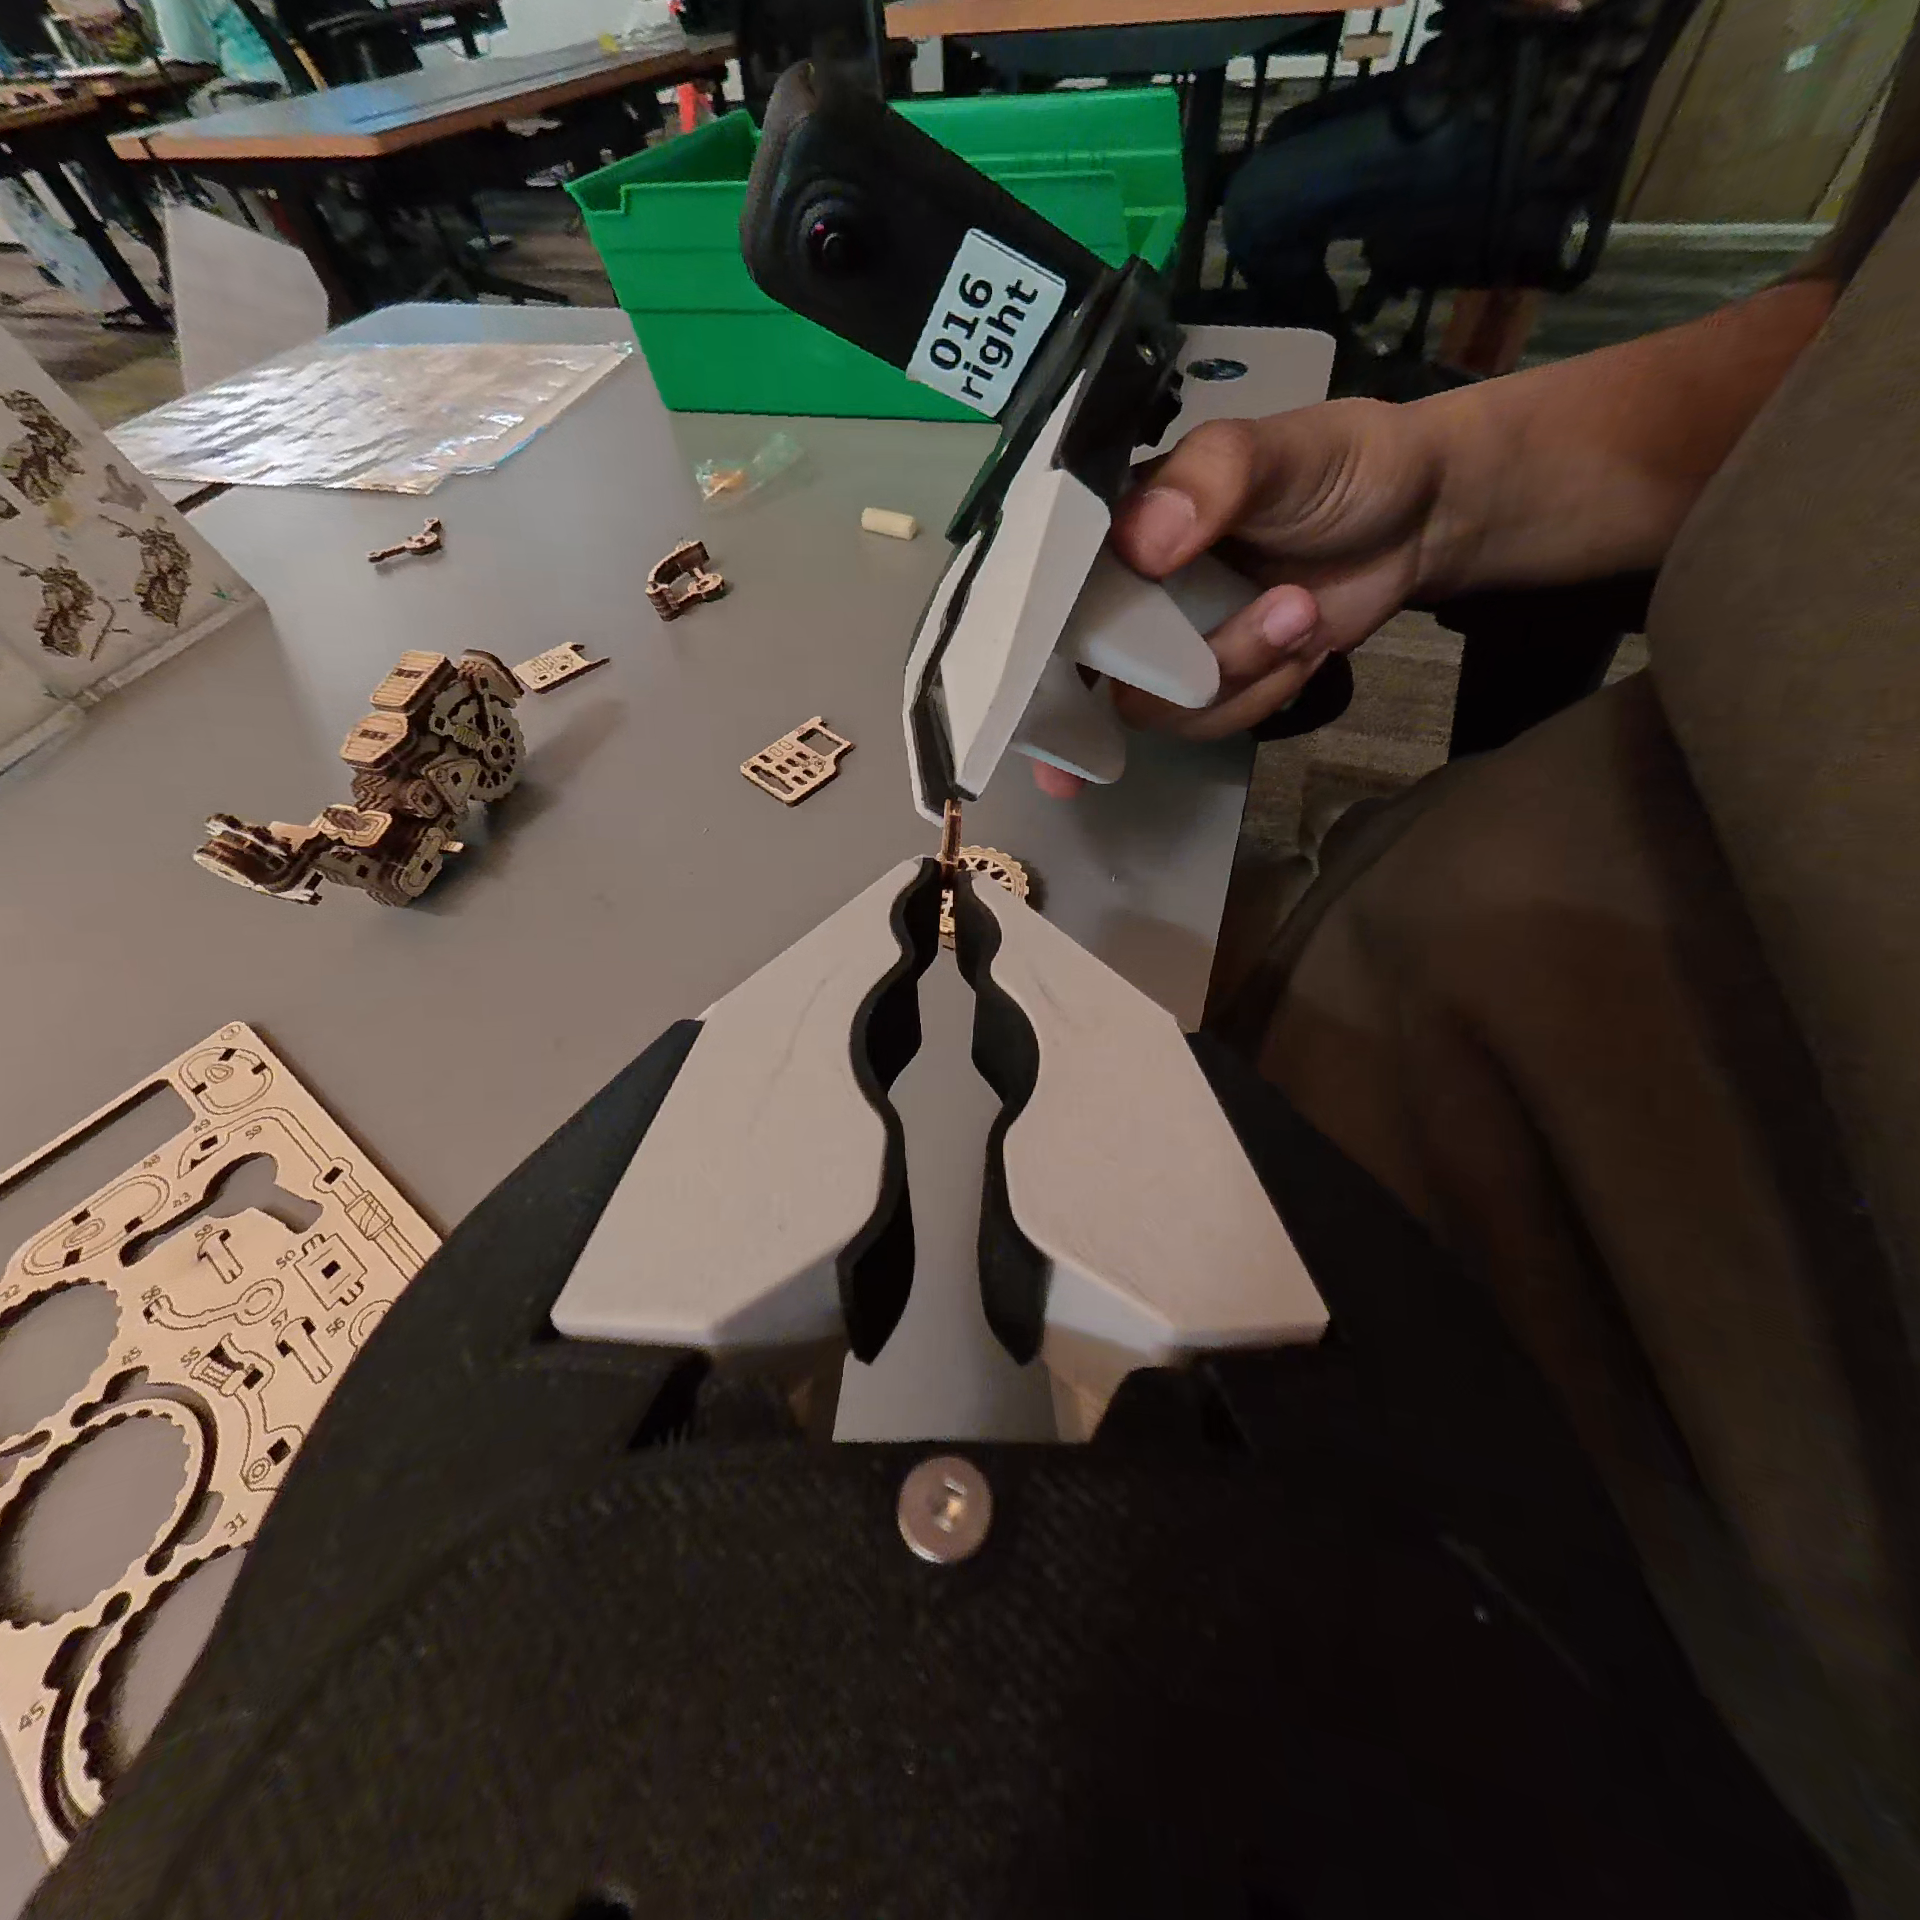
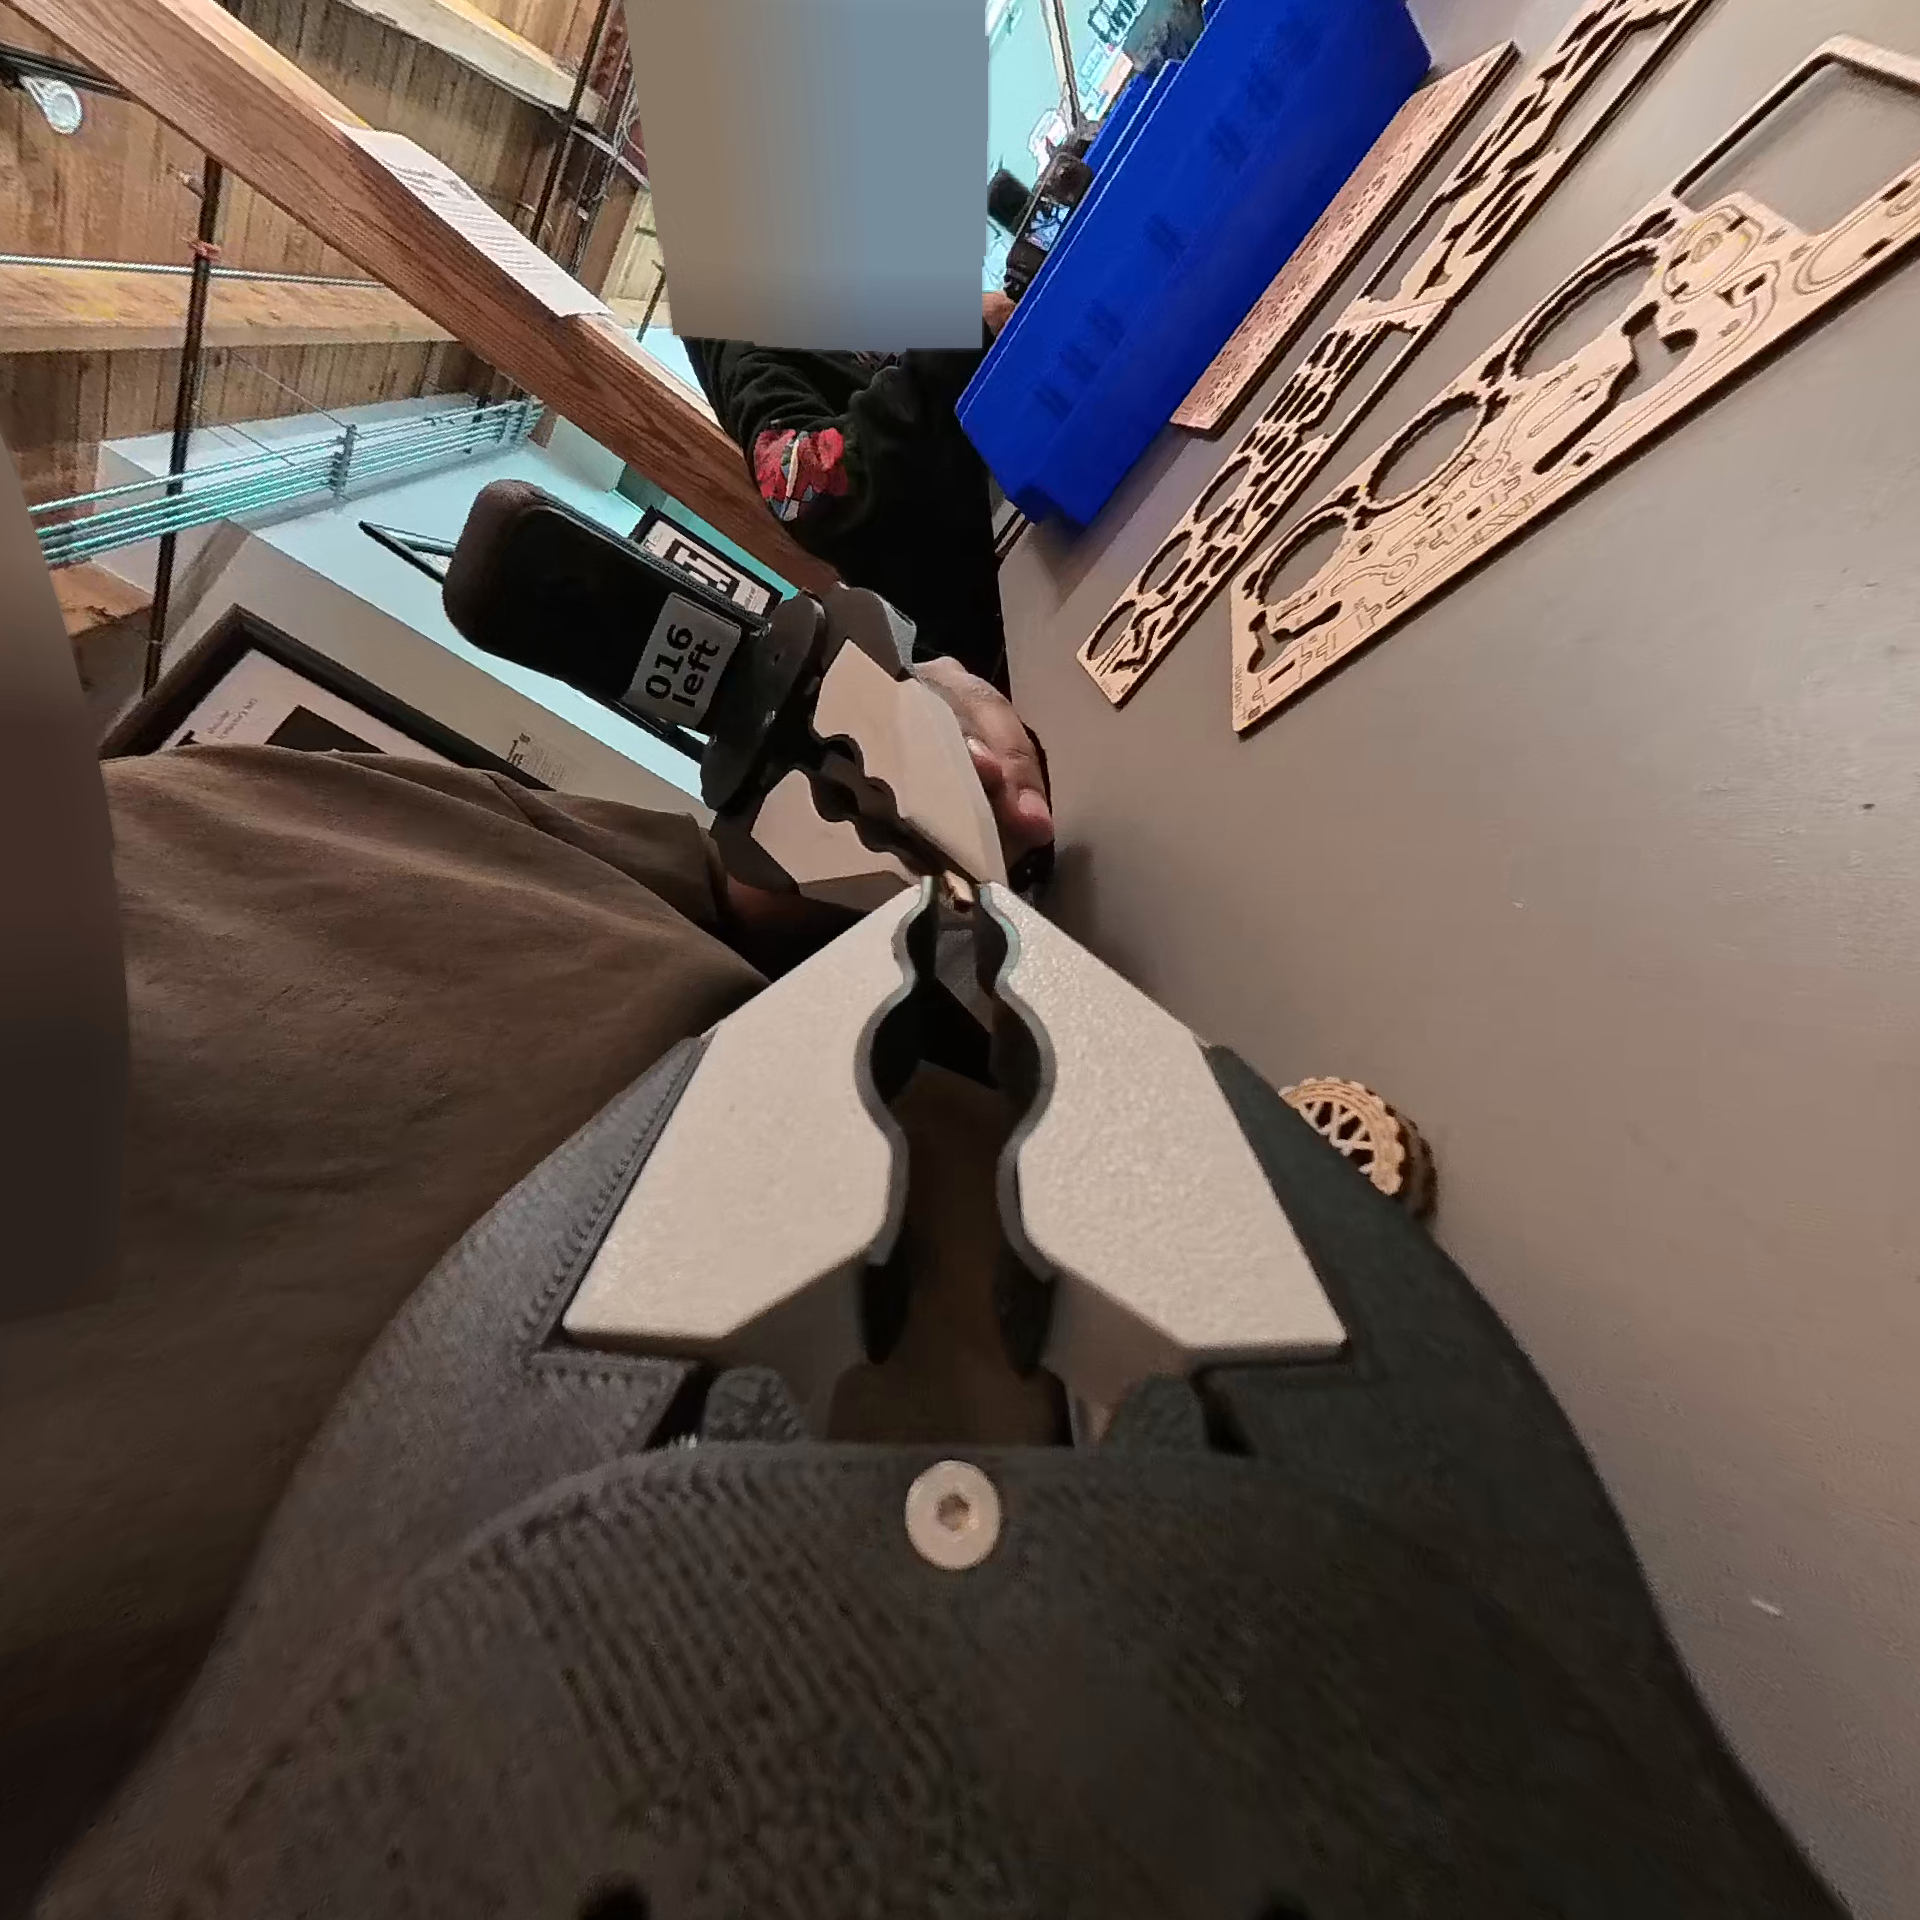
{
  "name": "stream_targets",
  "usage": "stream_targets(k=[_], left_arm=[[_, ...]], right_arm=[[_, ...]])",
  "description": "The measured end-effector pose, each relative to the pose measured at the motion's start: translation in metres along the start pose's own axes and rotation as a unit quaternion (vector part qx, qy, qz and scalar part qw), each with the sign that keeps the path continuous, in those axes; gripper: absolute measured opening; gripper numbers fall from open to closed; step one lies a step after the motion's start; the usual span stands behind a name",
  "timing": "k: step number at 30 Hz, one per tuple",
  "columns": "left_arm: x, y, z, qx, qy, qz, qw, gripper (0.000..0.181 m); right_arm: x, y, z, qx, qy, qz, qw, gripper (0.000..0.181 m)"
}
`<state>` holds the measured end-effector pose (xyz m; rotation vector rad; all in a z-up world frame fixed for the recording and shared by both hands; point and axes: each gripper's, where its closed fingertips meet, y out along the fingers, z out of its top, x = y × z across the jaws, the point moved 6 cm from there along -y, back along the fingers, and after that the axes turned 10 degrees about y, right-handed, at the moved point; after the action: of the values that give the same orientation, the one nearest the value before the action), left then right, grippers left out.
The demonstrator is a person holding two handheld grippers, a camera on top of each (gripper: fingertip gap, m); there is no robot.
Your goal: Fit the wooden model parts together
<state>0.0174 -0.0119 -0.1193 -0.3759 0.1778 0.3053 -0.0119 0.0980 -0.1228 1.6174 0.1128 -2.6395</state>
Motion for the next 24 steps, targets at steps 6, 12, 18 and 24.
stream_targets(k=[6, 12, 18, 24], left_arm=[[0.005, 0.002, 0.002, 0.03, -0.121, -0.081, 0.989, 0.002], [0.0, 0.003, 0.002, 0.06, -0.31, -0.183, 0.931, 0.001], [-0.002, 0.001, -0.002, 0.057, -0.334, -0.2, 0.92, 0.001], [0.0, 0.002, -0.002, 0.053, -0.331, -0.203, 0.92, 0.001]], right_arm=[[-0.014, 0.0, 0.0, -0.005, -0.081, 0.006, 0.997, 0.004], [-0.02, -0.006, -0.001, -0.021, -0.203, -0.046, 0.978, 0.003], [-0.02, -0.007, -0.002, -0.036, -0.215, -0.042, 0.975, 0.004], [-0.017, -0.001, -0.01, -0.063, -0.223, -0.057, 0.971, 0.002]])
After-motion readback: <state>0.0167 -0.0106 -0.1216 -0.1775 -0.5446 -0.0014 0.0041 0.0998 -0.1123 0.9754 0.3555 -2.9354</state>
